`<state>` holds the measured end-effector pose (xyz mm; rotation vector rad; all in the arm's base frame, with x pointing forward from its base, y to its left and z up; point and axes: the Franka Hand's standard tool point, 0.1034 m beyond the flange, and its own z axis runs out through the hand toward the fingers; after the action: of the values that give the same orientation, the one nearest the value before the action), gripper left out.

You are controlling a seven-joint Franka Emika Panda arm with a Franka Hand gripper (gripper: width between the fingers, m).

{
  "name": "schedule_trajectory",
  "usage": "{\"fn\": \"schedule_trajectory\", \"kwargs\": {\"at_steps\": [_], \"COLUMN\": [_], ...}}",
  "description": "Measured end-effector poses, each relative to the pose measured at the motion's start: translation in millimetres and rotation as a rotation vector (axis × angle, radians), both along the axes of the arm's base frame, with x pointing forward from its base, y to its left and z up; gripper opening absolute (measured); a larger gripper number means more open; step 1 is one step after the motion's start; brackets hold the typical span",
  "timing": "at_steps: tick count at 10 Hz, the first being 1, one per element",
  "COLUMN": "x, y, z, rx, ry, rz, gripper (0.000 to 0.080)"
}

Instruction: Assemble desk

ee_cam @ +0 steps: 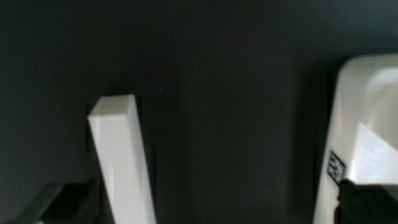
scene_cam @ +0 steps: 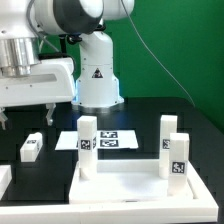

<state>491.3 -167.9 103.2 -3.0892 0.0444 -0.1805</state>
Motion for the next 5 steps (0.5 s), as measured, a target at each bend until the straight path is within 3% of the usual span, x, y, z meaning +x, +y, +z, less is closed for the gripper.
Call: {"fn": "schedule_trajectory", "kwargs": {"at_steps": [1, 3, 4, 5], "x": [0.6, 0.2, -6.0, -19.6], "y": [-0.8, 0.3, -2.1, -12.2], "z": [0.8, -0.1, -7.4, -30.0], "rx": [-0.017, -0.007, -0.005, -0.01], "ry": [0.001, 0.017, 0.048, 0.148], "rz": [0.092, 0.056, 0.066, 0.086], "gripper": [0.0649, 0.0649, 0.0649, 0.0649]}}
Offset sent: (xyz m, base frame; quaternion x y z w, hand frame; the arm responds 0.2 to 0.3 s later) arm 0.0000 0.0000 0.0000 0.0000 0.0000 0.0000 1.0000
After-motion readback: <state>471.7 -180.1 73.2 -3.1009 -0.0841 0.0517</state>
